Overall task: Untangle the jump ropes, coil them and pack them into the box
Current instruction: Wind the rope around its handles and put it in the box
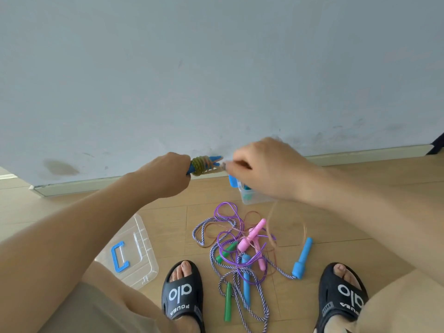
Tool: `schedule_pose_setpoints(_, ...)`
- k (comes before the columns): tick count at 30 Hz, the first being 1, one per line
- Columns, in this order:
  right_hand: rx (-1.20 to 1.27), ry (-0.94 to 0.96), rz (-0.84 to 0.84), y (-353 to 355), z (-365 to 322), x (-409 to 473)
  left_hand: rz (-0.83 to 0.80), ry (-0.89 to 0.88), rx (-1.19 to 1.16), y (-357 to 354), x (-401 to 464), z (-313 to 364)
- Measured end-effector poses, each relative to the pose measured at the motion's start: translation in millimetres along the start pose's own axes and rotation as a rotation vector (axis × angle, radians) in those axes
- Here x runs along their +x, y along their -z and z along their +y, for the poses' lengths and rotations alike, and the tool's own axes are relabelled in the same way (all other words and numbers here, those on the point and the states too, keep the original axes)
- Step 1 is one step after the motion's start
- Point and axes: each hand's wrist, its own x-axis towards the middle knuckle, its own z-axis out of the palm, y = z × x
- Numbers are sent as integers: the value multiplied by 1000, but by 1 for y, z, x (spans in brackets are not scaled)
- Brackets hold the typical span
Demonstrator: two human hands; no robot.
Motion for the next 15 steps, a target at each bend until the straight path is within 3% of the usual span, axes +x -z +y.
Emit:
schedule_pose_setpoints(4,143,44,123,19,1,13,-10,-192,98,-1,-7,13)
schedule_pose_setpoints(9,226,-71,144,11,29,37,121,-523,-7,9,-25,49)
schedule_pose_setpoints(12,307,-171,66,-6,45,38,175,-537,-253,14,-28,45)
schedule_pose_setpoints(15,353,-250,-35,-26,46,31,234,-442,-470,17,-28,40)
